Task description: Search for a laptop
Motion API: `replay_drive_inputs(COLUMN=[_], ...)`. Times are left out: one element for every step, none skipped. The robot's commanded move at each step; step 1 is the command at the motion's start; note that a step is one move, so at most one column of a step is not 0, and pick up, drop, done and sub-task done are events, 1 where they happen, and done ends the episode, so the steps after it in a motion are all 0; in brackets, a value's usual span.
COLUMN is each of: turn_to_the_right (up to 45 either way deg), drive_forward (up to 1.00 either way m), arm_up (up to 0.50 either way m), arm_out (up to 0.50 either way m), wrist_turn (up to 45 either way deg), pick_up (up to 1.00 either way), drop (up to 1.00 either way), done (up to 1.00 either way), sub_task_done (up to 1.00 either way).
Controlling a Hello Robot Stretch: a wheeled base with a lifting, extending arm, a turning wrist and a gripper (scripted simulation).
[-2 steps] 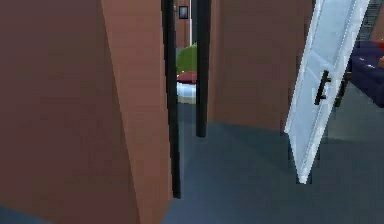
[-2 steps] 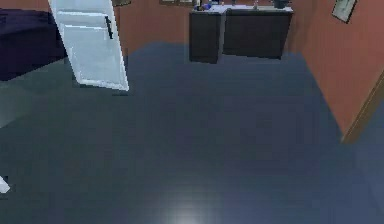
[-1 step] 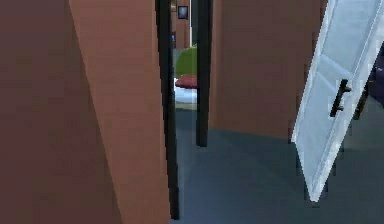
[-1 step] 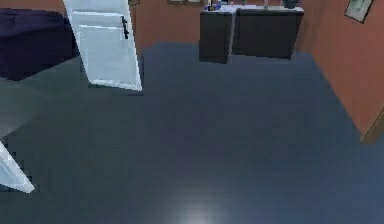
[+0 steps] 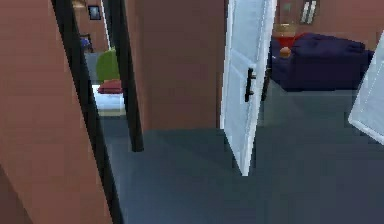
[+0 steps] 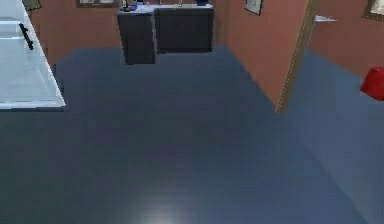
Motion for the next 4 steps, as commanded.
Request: replay_drive_inputs(turn_to_the_right=[0.0, 15.0, 0.0, -45.0], drive_forward=[1.0, 0.0, 0.2, 0.0], arm_up=[0.0, 0.0, 0.0, 0.0], arm_out=[0.0, 0.0, 0.0, 0.0], wrist_turn=[0.0, 0.0, 0.0, 0.0], pick_up=[0.0, 0.0, 0.0, 0.0], drop=[0.0, 0.0, 0.0, 0.0], done=[0.0, 0.0, 0.0, 0.0], sub_task_done=[0.0, 0.0, 0.0, 0.0])
